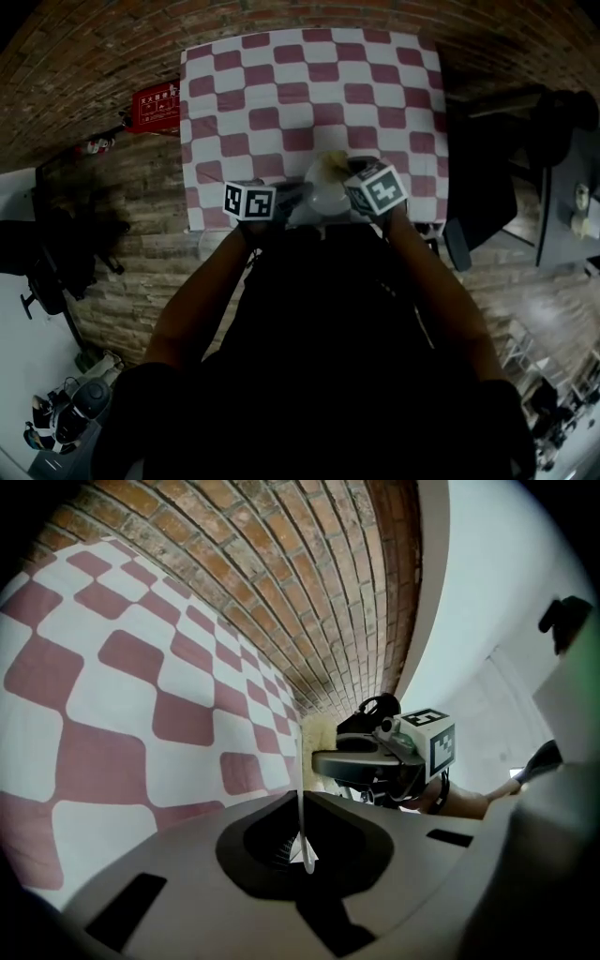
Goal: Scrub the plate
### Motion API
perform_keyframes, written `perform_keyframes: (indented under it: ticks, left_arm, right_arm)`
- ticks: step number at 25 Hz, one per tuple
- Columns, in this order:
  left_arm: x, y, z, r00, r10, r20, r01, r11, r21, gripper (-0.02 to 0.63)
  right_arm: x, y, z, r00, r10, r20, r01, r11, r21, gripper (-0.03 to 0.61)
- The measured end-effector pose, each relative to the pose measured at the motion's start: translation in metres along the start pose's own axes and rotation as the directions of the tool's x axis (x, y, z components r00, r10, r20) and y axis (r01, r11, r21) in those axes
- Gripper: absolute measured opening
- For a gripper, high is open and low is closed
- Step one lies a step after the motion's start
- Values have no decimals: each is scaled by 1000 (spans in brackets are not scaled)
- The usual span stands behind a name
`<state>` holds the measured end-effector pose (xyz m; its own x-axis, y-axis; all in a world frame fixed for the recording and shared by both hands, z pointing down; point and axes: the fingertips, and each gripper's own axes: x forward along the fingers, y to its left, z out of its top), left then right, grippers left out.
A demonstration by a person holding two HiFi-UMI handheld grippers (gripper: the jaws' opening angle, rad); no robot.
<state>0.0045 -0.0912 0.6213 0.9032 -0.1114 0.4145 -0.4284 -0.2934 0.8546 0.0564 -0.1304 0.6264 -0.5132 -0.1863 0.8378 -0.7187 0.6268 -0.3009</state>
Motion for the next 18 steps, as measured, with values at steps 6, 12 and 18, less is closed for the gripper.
perform_keyframes:
  ticks: [6,12,18]
  left_arm:
    - [-20,-7,17,998,-39,53,38,999,10,23]
    - [-48,-5,30,990,-53,129,52,999,9,21]
    - [-71,-1,40,983,-49,177,45,999,26,23]
  right_arm:
    - [0,46,27,998,35,47,-32,998,-52,52]
    - [4,75,26,997,77,24,-76,996,-39,52]
    - [11,88,-5,993,79,-85,-84,995,-49,52]
